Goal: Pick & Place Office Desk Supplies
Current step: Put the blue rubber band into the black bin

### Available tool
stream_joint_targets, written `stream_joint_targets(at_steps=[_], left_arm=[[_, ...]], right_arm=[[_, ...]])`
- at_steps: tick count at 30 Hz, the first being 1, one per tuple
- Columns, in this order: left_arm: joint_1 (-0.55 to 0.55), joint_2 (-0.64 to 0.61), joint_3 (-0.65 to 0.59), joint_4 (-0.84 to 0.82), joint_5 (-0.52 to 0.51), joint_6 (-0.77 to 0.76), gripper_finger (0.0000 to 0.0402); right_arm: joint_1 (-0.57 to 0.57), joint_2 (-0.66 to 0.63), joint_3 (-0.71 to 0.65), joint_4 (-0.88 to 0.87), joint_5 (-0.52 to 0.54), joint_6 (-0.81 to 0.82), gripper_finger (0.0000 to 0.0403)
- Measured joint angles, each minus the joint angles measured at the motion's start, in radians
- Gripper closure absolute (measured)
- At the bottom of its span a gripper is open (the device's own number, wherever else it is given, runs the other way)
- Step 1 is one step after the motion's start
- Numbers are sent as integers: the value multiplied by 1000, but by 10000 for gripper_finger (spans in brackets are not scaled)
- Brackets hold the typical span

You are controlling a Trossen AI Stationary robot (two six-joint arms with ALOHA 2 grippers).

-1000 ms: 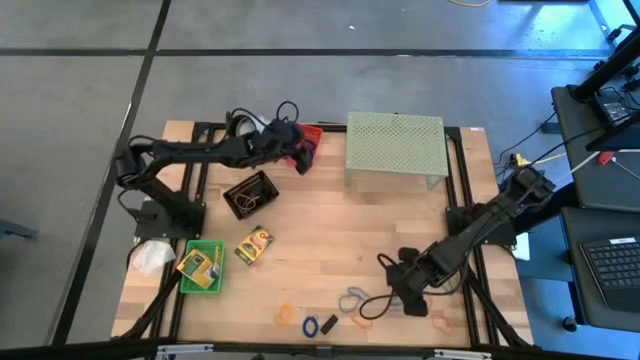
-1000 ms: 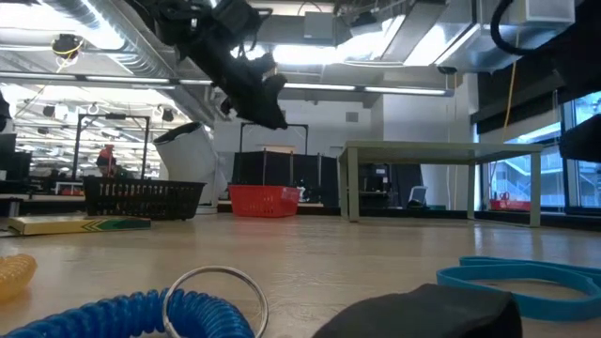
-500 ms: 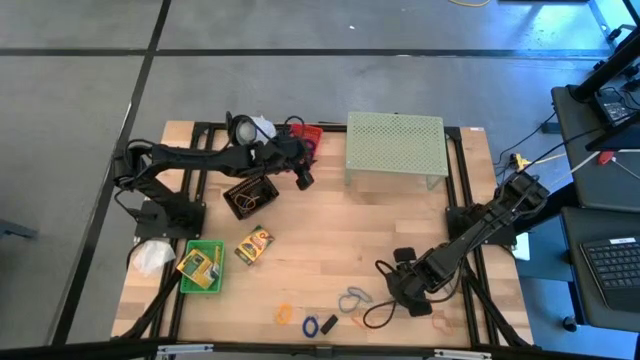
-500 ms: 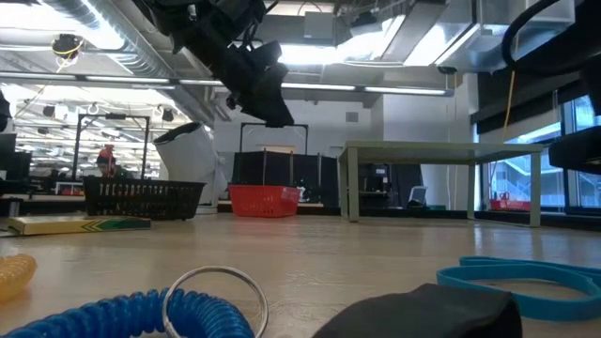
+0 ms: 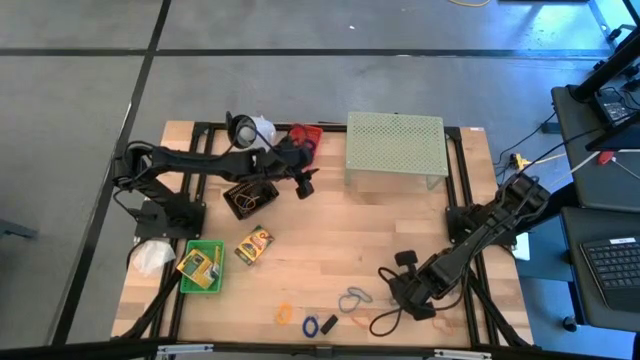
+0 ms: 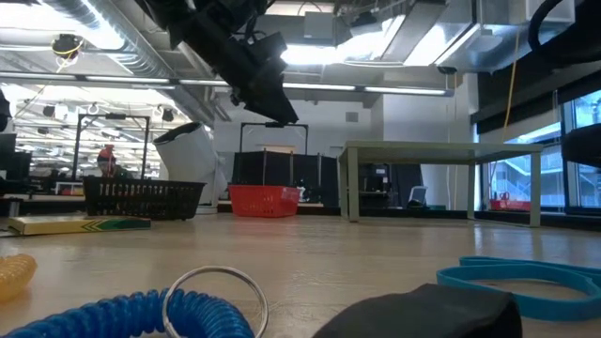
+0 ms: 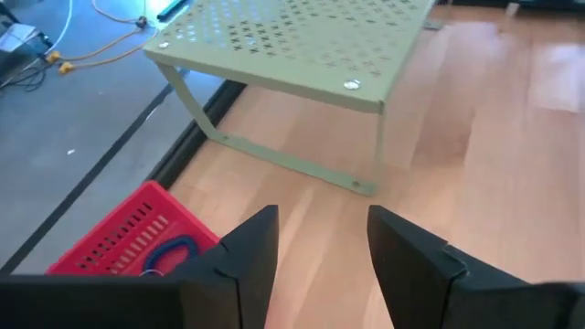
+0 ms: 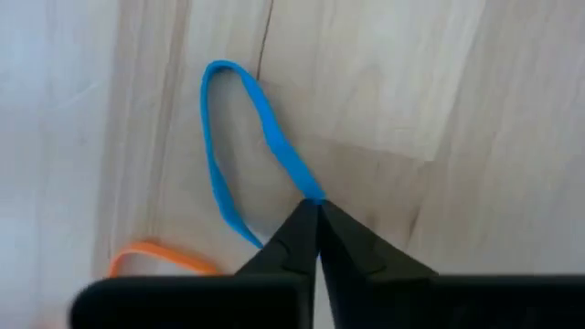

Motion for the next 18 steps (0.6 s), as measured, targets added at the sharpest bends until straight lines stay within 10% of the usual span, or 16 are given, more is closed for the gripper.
stream_joint_targets(at_steps=[18], left_arm=[[-70, 0, 0, -70, 0, 0, 240]], right_arm=[[-46, 1, 164, 2, 37, -25, 401]])
